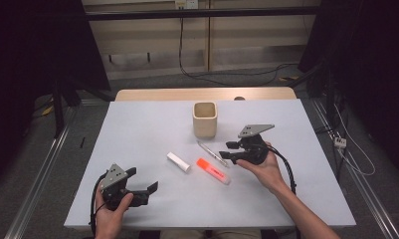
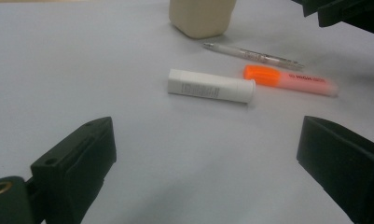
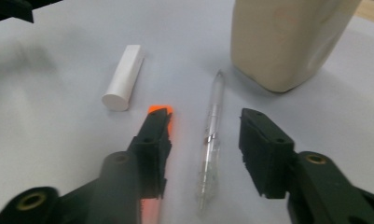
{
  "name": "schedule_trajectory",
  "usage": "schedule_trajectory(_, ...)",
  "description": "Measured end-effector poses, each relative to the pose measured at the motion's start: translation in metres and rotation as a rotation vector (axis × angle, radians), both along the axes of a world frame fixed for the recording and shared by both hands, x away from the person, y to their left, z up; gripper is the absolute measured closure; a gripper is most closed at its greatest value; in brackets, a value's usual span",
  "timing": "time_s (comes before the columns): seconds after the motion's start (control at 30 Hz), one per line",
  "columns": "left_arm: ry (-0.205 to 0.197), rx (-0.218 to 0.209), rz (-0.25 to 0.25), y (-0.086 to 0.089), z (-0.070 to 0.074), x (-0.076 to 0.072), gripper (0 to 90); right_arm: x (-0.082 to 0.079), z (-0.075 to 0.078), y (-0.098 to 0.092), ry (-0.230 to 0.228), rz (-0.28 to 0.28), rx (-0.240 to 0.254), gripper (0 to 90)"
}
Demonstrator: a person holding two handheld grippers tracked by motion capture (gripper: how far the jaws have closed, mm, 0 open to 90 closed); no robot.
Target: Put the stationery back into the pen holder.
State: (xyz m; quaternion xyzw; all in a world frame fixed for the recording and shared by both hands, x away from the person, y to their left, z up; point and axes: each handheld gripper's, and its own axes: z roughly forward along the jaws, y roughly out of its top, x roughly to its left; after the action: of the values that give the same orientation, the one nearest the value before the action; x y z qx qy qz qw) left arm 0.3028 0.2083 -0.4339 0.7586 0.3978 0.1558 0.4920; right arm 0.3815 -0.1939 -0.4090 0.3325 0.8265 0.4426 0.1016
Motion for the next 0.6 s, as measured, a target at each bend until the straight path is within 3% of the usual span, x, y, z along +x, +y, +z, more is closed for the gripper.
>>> schedule_trajectory(0.23, -0.018, 0.007, -0.016, -0.004, 0.001, 0.002, 4.5, -0.002, -0.01, 0.007, 0.056, 0.043, -0.056, 90.0)
schedule_trajectory(0.37, -0.002, 0.001, -0.025, -0.002, -0.001, 0.002, 5.0, -0.001, -0.018, 0.011, 0.085, 0.058, -0.097, 90.0)
schedule_trajectory(0.6, 0.0, -0.004, -0.024, 0.0, -0.001, 0.002, 5.1, 0.001, -0.025, 0.016, 0.126, 0.1, -0.089, 90.0)
